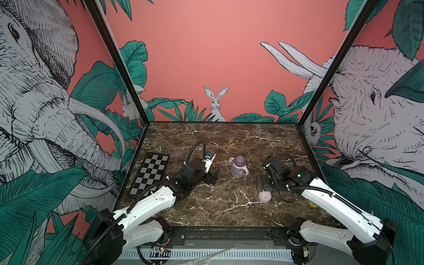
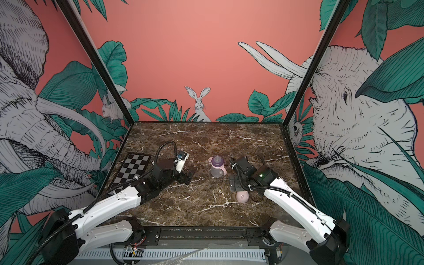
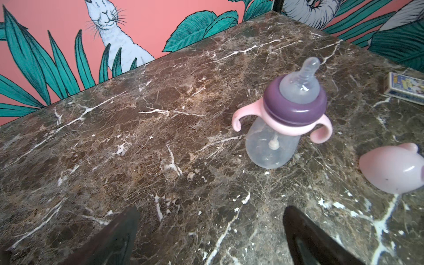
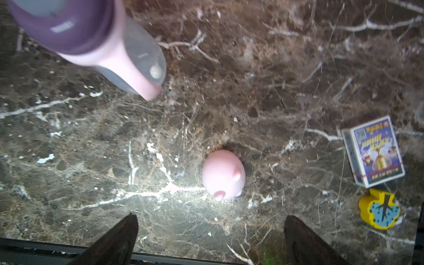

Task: Assemble the baby bottles
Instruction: Pick up the lid from the center of the board.

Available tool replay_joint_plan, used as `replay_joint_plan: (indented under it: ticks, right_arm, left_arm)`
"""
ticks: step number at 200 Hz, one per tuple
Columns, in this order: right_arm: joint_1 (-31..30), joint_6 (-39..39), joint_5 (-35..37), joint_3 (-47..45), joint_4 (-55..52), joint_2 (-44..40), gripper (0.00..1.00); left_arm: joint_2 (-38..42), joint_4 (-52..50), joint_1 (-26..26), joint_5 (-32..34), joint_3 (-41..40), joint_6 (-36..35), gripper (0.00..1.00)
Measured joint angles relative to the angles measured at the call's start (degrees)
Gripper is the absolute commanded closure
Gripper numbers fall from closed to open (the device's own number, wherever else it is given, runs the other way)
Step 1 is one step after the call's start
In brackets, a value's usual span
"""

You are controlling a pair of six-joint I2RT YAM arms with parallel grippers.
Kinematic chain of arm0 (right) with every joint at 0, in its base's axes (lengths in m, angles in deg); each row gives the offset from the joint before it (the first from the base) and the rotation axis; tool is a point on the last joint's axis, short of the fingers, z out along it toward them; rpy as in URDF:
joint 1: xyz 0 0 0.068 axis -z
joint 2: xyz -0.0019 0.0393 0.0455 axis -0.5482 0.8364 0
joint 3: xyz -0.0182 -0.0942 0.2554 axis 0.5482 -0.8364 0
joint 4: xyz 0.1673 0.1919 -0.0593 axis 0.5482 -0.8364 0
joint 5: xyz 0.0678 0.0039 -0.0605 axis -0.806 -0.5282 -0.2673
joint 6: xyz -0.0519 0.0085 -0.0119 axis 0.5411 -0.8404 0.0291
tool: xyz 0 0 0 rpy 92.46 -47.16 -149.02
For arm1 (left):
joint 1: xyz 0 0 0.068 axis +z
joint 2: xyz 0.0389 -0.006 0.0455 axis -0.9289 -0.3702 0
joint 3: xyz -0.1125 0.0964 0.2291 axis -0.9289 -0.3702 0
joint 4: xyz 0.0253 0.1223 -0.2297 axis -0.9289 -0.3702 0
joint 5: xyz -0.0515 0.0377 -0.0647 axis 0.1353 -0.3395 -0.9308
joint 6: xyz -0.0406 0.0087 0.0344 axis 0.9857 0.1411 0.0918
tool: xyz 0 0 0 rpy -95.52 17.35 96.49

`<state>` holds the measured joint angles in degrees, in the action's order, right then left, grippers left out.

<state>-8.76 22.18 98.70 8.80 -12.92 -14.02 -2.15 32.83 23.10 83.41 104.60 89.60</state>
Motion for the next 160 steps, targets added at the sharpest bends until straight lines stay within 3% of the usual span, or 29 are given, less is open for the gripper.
replay_joint_plan:
  ticks: [31,95,160]
  right_arm:
    - [0.0,-3.9,-1.3,-6.8,0.7,-0.7,0.08]
    - [3.6,-6.8,-5.6,-17.7,11.0,0.7,0.09]
    - [6.4,-5.1,-7.6,-19.0,19.5,7.8,0.13]
  left_arm:
    - [-0.8,0.0,0.0,-1.4,0.4,-0.2,0.00]
    - [-1.3,0.0,0.0,-2.2,0.7,-0.2,0.00]
    - [-1.3,0.0,0.0,-2.2,0.7,-0.5,0.01]
